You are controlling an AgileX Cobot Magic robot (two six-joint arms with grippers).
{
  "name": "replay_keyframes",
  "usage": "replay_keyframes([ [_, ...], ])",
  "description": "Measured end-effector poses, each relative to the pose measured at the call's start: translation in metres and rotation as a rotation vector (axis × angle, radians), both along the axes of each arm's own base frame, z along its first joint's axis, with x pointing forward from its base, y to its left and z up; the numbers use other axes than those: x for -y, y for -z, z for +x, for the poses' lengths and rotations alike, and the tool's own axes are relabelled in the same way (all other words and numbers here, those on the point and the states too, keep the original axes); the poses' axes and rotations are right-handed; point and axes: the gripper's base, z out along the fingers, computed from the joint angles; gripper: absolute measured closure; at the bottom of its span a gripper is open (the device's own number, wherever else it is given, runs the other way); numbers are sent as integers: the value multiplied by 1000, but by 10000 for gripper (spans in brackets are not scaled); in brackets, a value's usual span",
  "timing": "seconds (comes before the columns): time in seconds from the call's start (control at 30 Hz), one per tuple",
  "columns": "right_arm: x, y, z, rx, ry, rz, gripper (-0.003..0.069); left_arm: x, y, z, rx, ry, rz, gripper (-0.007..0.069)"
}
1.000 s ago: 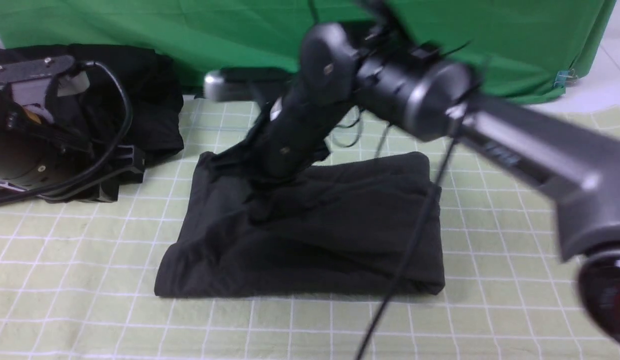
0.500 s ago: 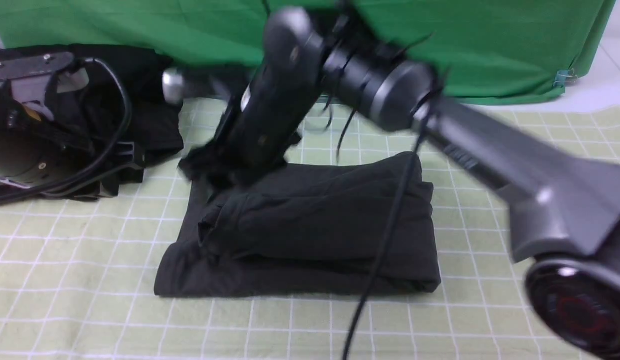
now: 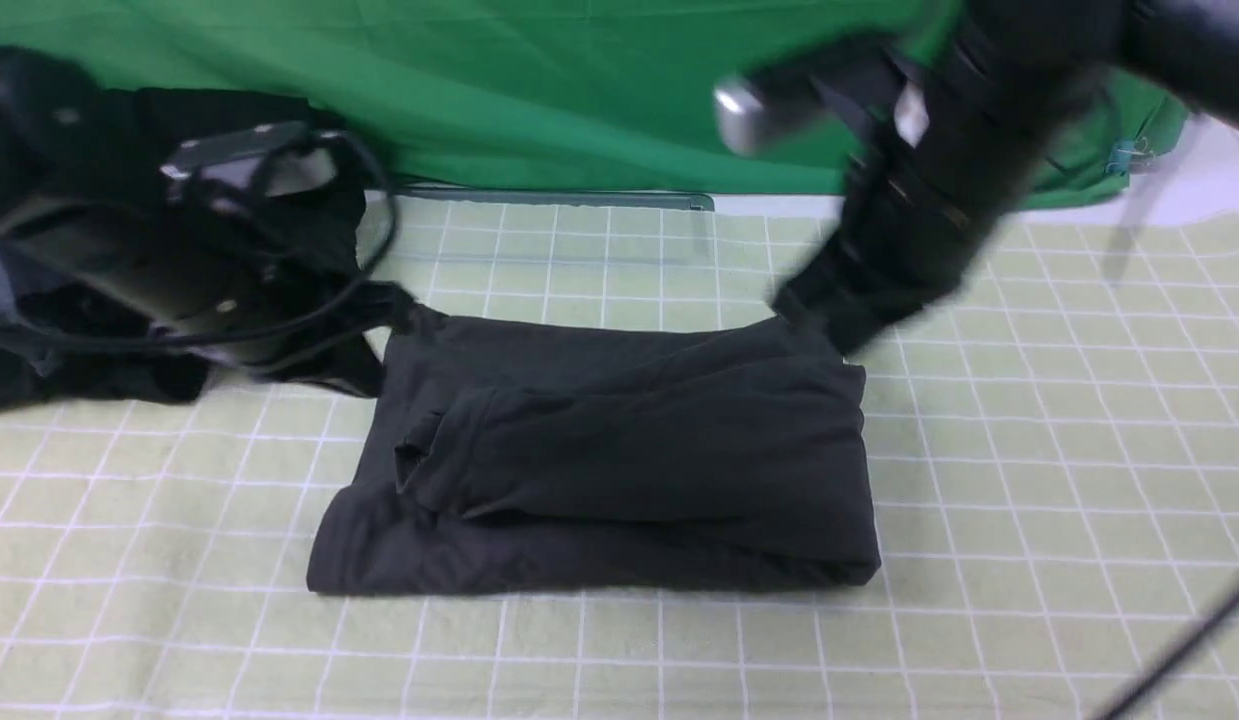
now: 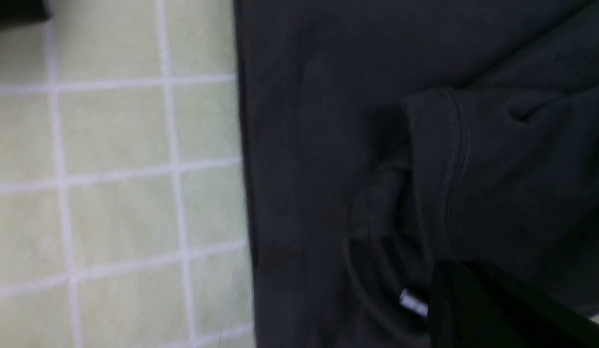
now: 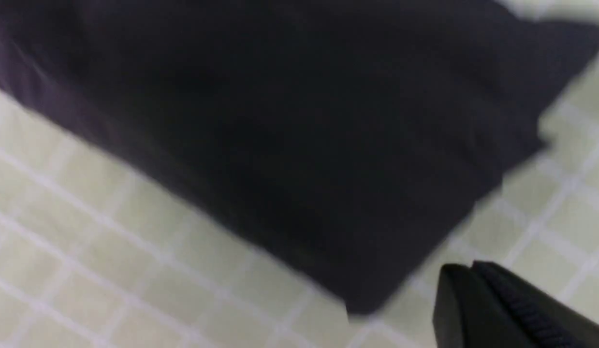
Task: Fold a long-sleeved shirt over a green coffee tablecloth.
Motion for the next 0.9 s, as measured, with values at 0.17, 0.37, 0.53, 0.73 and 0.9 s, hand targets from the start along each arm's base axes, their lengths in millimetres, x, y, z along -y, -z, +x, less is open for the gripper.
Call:
replay_keyframes([
  [0.17,32,7,-30,42,49,28,661,19,18,33,-46,-5,-10,583],
  [0.37,42,1,-47,108,65,72,662,25,44,48,-105,-6,-6,379],
  [0.53,41,-1,-45,132,69,92,664,31,58,53,-115,18,-15,226],
  [0.73,40,-2,-44,145,72,110,664,36,66,56,-105,30,-18,222],
  [0.9,40,-2,-44,147,73,113,665,40,64,56,-75,90,-50,426],
])
